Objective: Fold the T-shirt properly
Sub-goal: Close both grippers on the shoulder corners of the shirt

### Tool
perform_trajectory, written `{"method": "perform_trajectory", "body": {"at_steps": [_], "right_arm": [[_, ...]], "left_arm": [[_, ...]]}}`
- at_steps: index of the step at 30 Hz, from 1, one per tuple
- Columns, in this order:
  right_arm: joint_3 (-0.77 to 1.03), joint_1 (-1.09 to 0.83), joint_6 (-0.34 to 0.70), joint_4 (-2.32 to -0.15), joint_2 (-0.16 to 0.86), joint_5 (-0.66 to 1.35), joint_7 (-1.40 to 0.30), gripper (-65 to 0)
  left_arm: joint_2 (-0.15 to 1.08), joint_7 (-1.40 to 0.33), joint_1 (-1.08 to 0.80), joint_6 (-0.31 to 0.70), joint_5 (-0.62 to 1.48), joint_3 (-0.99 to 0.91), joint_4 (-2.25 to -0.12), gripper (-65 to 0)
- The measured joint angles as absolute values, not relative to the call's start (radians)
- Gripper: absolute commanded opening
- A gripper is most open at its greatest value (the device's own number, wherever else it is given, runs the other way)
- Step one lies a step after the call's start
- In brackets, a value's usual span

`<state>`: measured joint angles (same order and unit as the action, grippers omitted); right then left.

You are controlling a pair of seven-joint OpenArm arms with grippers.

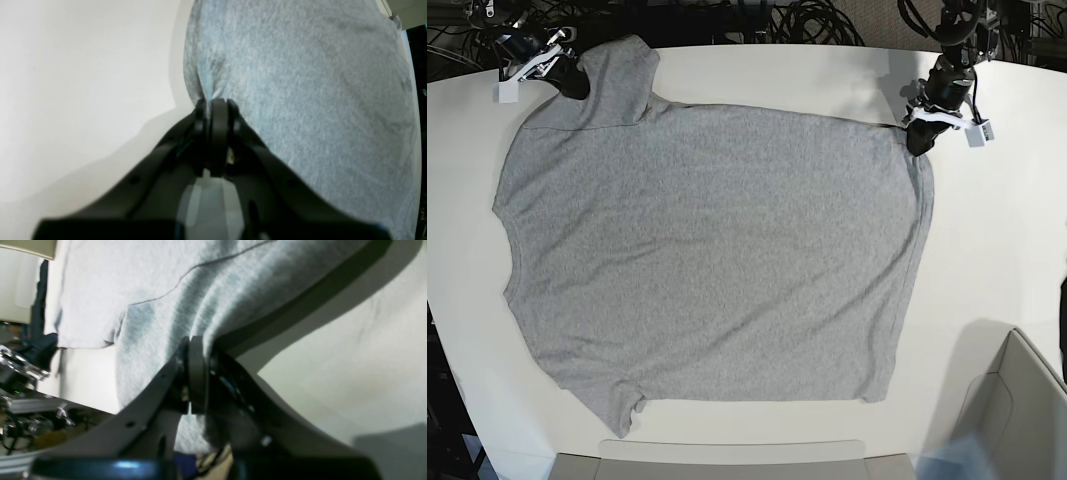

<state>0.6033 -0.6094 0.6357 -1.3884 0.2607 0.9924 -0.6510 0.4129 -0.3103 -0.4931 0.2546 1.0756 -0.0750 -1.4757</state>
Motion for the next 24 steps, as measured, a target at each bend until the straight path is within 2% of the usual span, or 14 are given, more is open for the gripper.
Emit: {"method": "perform_trajectory", "body": {"at_steps": [3, 13, 18, 24], "right_arm": [[0.612, -0.626, 0.628, -1.486, 0.268, 0.882, -0.654, -65.0], [0.685, -0.713, 0.613, -1.55, 0.271, 0.875, -0.636, -65.0], [0.74, -0.735, 0.614, -1.551, 0.263, 0.876, -0.638, -65.0], [0.792, -0.76, 0.614, -1.653, 0.265, 0.878, -0.643, -65.0]], "left_arm": [[0.413, -0.301, -0.497, 0.245, 1.074, -0.076, -1.499, -65.0], [0.41, -0.276, -0.594, 0.233, 0.884, -0.082, -1.596, -65.0], [0.347, -0.287, -0.624, 0.234, 0.825, -0.189, -1.608, -65.0], [0.335, -0.291, -0.695, 0.237, 0.762, -0.236, -1.748, -65.0]]}}
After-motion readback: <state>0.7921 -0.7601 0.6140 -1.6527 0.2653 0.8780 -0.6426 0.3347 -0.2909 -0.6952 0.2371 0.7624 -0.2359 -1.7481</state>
